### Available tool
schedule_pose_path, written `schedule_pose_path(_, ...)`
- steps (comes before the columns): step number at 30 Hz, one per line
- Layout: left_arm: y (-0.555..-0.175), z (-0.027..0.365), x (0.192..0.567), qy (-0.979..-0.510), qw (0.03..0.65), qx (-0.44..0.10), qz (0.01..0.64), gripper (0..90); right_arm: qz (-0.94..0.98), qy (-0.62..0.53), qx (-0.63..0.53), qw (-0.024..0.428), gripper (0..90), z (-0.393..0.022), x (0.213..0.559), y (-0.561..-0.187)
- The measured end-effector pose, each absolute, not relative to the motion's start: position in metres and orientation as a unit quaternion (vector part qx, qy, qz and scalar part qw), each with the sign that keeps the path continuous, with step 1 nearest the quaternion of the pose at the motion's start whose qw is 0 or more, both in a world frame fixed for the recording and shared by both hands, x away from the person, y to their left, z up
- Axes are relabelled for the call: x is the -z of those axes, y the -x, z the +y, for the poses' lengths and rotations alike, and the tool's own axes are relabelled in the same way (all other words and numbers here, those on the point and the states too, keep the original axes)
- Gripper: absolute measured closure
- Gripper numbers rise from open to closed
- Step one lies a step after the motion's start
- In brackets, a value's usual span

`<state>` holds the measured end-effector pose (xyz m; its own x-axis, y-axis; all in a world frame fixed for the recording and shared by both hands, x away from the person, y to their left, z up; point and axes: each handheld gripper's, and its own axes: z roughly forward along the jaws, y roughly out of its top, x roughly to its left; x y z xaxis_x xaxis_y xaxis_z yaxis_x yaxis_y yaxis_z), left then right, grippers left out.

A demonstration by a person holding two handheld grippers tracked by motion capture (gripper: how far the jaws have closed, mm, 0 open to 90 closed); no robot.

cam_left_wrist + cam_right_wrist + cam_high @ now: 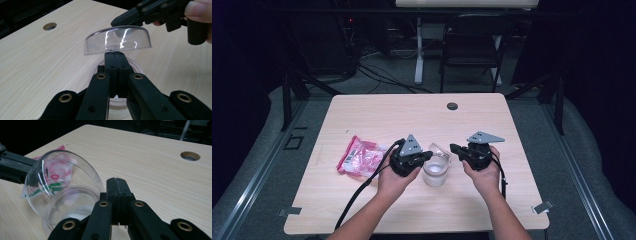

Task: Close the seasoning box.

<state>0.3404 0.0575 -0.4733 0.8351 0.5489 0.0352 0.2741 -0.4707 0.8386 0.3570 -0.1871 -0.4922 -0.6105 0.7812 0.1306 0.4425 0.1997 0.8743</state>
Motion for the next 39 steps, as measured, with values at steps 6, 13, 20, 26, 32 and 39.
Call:
schedule_pose_path(6,-0.339,0.060,0.479,-0.846,0.450,-0.147,0.247,90.0,0.755,-0.401,-0.489,0.174,90.0,-0.184,0.492,-0.356)
schedule_pose_path(13,-0.336,0.064,0.488,-0.847,0.447,-0.139,0.253,90.0,0.759,-0.389,-0.495,0.168,90.0,-0.180,0.490,-0.353)
schedule_pose_path(20,-0.332,0.067,0.497,-0.849,0.441,-0.134,0.258,89.6,0.770,-0.369,-0.497,0.156,90.0,-0.172,0.491,-0.351)
schedule_pose_path(26,-0.329,0.073,0.505,-0.852,0.433,-0.131,0.264,88.9,0.774,-0.362,-0.496,0.153,90.0,-0.168,0.494,-0.350)
schedule_pose_path(32,-0.329,0.075,0.512,-0.857,0.421,-0.130,0.267,88.2,0.778,-0.360,-0.492,0.151,90.0,-0.163,0.496,-0.350)
schedule_pose_path(39,-0.328,0.078,0.518,-0.858,0.417,-0.128,0.271,87.7,0.781,-0.359,-0.488,0.149,90.0,-0.161,0.498,-0.350)
